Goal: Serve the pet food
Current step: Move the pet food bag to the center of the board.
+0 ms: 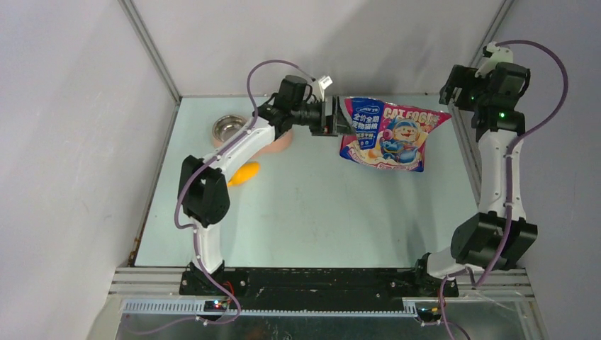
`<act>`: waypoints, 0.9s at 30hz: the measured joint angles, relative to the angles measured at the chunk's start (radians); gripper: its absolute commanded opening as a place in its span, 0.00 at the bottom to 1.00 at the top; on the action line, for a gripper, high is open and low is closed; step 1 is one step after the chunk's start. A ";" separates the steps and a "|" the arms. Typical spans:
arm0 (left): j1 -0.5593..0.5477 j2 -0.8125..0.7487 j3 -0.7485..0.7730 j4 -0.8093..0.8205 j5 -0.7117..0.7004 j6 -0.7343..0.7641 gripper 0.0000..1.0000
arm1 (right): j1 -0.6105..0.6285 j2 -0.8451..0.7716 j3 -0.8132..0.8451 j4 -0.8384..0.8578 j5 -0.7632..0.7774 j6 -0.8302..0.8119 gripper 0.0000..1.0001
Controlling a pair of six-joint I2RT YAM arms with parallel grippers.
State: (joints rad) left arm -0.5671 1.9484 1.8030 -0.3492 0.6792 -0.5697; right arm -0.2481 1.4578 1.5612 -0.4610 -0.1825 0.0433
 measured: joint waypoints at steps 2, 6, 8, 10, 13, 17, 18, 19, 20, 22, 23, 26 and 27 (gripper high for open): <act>-0.005 -0.006 -0.034 -0.005 0.028 0.037 1.00 | -0.010 0.036 0.018 0.001 -0.038 0.032 0.96; -0.016 -0.033 -0.075 -0.067 0.063 0.176 1.00 | -0.010 0.135 0.039 0.014 -0.108 0.109 0.96; -0.018 -0.060 -0.100 -0.095 0.080 0.251 1.00 | -0.020 0.200 0.048 0.038 -0.152 0.175 0.94; -0.018 -0.100 -0.146 -0.113 0.095 0.328 1.00 | -0.039 0.269 0.065 0.060 -0.198 0.236 0.93; -0.018 -0.157 -0.228 -0.140 0.109 0.428 1.00 | -0.071 0.420 0.142 0.072 -0.265 0.317 0.91; -0.018 -0.187 -0.298 -0.180 0.108 0.543 1.00 | -0.079 0.552 0.184 0.073 -0.299 0.361 0.90; -0.018 -0.189 -0.313 -0.187 0.105 0.563 1.00 | -0.074 0.571 0.184 0.069 -0.306 0.367 0.89; -0.018 -0.191 -0.323 -0.192 0.102 0.576 1.00 | -0.068 0.583 0.184 0.067 -0.312 0.369 0.88; -0.018 -0.191 -0.332 -0.196 0.101 0.592 1.00 | -0.060 0.597 0.185 0.067 -0.320 0.371 0.88; -0.018 -0.191 -0.336 -0.209 0.098 0.615 1.00 | -0.040 0.621 0.188 0.067 -0.339 0.373 0.87; -0.018 -0.191 -0.336 -0.211 0.098 0.624 1.00 | -0.034 0.628 0.188 0.067 -0.343 0.373 0.86; -0.018 -0.196 -0.337 -0.206 0.093 0.634 1.00 | -0.013 0.644 0.185 0.068 -0.363 0.373 0.83; -0.018 -0.199 -0.343 -0.195 0.091 0.634 1.00 | -0.006 0.645 0.179 0.074 -0.371 0.373 0.82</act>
State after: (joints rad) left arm -0.5850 1.7493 1.4605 -0.5442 0.7700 0.0639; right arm -0.2546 2.1029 1.7397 -0.3874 -0.5537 0.4160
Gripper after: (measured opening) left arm 0.996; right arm 0.847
